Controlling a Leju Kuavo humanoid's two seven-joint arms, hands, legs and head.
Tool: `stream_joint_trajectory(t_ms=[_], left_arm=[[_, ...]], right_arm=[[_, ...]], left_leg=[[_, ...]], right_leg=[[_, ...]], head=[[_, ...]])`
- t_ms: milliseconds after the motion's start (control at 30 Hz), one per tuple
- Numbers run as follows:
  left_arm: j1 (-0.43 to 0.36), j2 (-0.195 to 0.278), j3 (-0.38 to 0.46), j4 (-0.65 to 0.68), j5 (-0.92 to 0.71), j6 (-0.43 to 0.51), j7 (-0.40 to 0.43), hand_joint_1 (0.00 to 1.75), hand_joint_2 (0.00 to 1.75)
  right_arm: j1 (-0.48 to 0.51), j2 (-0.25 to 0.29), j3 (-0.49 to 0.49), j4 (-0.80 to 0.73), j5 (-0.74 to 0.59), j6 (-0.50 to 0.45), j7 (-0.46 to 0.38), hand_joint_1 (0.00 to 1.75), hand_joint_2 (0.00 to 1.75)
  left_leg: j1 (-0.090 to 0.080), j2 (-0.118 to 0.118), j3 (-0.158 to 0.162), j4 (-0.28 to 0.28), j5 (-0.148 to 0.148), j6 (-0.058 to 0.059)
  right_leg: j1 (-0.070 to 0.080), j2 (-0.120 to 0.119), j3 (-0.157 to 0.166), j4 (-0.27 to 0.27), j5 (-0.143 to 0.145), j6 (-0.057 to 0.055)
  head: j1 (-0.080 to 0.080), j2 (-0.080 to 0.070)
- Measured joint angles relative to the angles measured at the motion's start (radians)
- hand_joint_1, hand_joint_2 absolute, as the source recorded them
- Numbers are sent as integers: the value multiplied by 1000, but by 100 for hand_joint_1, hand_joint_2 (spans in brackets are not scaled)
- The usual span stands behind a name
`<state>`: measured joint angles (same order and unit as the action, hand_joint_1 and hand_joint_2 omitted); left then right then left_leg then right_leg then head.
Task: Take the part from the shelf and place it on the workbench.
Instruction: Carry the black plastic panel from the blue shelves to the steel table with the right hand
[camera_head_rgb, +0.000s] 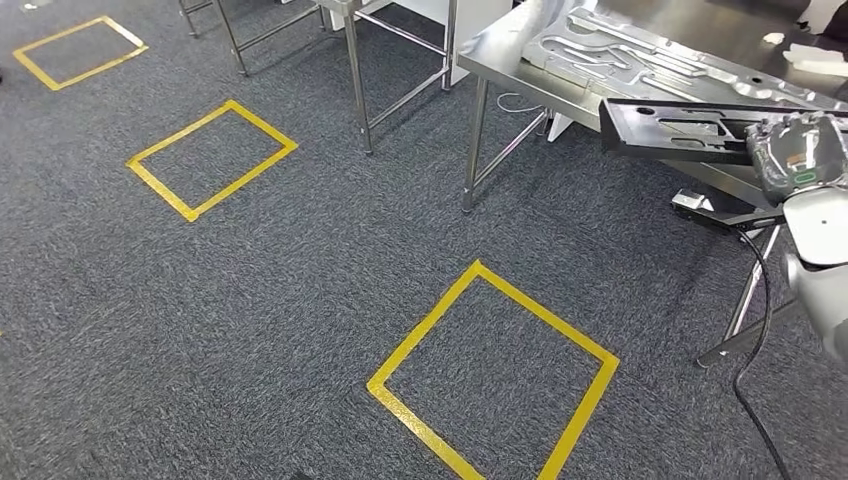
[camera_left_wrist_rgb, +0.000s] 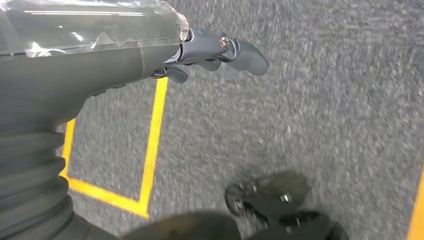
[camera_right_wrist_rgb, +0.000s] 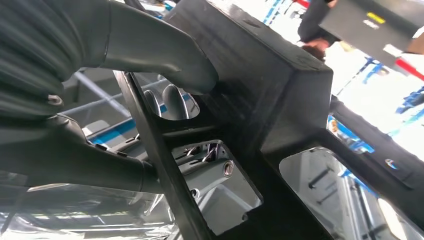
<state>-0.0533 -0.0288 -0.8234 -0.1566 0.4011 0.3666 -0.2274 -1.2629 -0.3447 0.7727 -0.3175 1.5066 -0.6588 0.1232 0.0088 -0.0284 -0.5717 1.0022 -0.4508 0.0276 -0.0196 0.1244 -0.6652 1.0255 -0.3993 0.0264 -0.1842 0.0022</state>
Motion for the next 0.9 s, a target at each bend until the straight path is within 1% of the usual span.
stream_joint_trajectory(t_ms=[33,67,100,133,167,200,233,267,300,333,367,400,433,467,500,533,567,600,633,667,700,733,767,800,833,867,900], left_arm=[[-1,0,0,0,0,0,2,0,175],[0,-1,0,0,0,0,4,0,175],[1,-1,0,0,1,0,5,0,175],[3,-2,1,0,2,0,6,0,175],[4,-2,1,0,4,0,8,0,175],[5,-4,1,0,8,0,8,0,175],[5,-5,1,0,11,0,9,0,175],[5,-6,1,0,14,0,9,0,175],[4,-6,1,0,15,0,9,0,175],[5,-7,1,0,15,0,9,0,175],[5,-7,2,0,14,0,9,0,175],[5,-7,3,0,14,0,9,0,175],[5,-8,4,0,14,0,9,0,175],[5,-8,5,0,13,0,9,0,175],[4,-9,5,0,13,1,9,0,175],[3,-9,5,0,12,1,10,0,175],[4,-9,5,0,11,2,11,0,175],[6,-9,5,0,11,2,13,0,175],[7,-9,5,0,11,2,14,0,175],[7,-9,5,0,11,2,15,0,175],[5,-9,5,0,11,1,16,0,175],[3,-10,5,0,11,1,17,0,175],[3,-10,5,0,10,1,18,0,175],[4,-10,5,0,11,1,19,0,175],[4,-10,5,0,11,1,20,0,175],[5,-9,5,1,11,1,20,0,175],[4,-9,5,1,12,1,20,0,175]], right_arm=[[-3,0,0,0,1,0,5,175,175],[-5,0,0,0,4,-1,10,175,175],[-6,1,0,0,6,-1,15,175,175],[-5,3,0,0,9,-1,21,175,175],[-2,4,1,1,13,-2,26,175,175],[1,6,2,1,16,-3,31,175,175],[4,7,3,1,19,-4,37,175,175],[4,8,4,2,21,-5,41,175,175],[3,10,5,2,22,-6,46,175,175],[1,12,6,1,23,-7,50,175,175],[0,14,7,1,24,-9,52,175,175],[0,15,8,1,25,-10,54,175,175],[1,15,8,1,24,-11,53,175,175],[3,13,9,2,24,-12,53,175,175],[5,12,9,2,22,-13,52,175,175],[5,10,9,2,21,-13,51,175,175],[6,10,9,2,19,-13,50,175,175],[8,10,9,2,18,-14,47,175,175],[12,9,9,2,16,-14,44,175,175],[16,8,9,2,14,-14,39,175,175],[20,7,9,2,13,-16,34,175,175],[24,6,9,2,11,-17,30,175,175],[26,4,9,2,8,-19,25,175,175],[28,3,9,2,5,-22,19,175,175],[30,0,9,2,3,-24,15,175,175],[32,-4,9,2,2,-25,12,175,175],[35,-10,9,2,4,-24,10,175,175]], left_leg=[[2,13,5,-10,5,5],[2,26,9,-16,8,8],[2,37,10,-19,9,10],[3,49,10,-19,8,10],[4,61,11,-18,6,8],[5,73,11,-16,4,6],[7,85,11,-13,0,2],[8,96,12,-8,-4,-2],[7,107,12,-2,-11,-9],[5,117,12,5,-18,-16],[3,127,13,9,-24,-23],[-1,139,16,12,-29,-31],[-1,151,20,11,-32,-37],[0,155,24,12,-37,-43],[2,142,22,22,-49,-48],[5,118,11,51,-69,-51],[7,88,-10,100,-97,-53],[7,61,-41,166,-129,-52],[6,49,-73,232,-154,-50],[5,43,-97,280,-165,-48],[3,40,-109,297,-158,-44],[2,38,-103,275,-132,-38],[0,33,-84,221,-93,-30],[-3,25,-59,157,-57,-19],[-5,17,-38,99,-30,-9],[-7,11,-23,58,-18,-3],[-8,7,-16,39,-17,1]], right_leg=[[2,-31,-14,29,-18,4],[2,-68,-37,78,-46,7],[1,-96,-67,143,-77,12],[-2,-110,-97,204,-101,17],[-7,-116,-116,243,-108,21],[-11,-121,-117,246,-98,26],[-15,-129,-98,211,-72,30],[-18,-142,-66,152,-39,34],[-16,-168,-31,88,-16,38],[-12,-187,-6,39,-2,33],[-7,-200,8,11,1,26],[-2,-202,11,1,-4,17],[-1,-187,10,0,-5,6],[-2,-175,10,0,-6,-1],[-4,-162,11,-2,-5,-7],[-6,-150,12,-3,-5,-14],[-7,-138,13,-4,-4,-20],[-5,-125,13,-3,-5,-24],[-3,-111,13,-3,-5,-28],[0,-95,13,-3,-5,-30],[3,-79,14,-2,-5,-31],[6,-63,14,-1,-5,-31],[9,-50,16,0,-6,-32],[10,-39,16,0,-6,-31],[12,-29,16,1,-6,-30],[11,-22,14,1,-4,-27],[10,-17,11,1,-3,-23]], head=[[0,0],[0,0],[0,0],[0,0],[0,0],[0,0],[0,0],[0,0],[0,0],[0,0],[0,0],[-1,0],[-1,0],[-1,0],[-1,0],[-1,0],[-1,0],[-1,0],[-1,0],[-1,0],[-1,0],[-1,0],[-1,0],[-1,0],[-1,0],[-1,0],[-1,0]])
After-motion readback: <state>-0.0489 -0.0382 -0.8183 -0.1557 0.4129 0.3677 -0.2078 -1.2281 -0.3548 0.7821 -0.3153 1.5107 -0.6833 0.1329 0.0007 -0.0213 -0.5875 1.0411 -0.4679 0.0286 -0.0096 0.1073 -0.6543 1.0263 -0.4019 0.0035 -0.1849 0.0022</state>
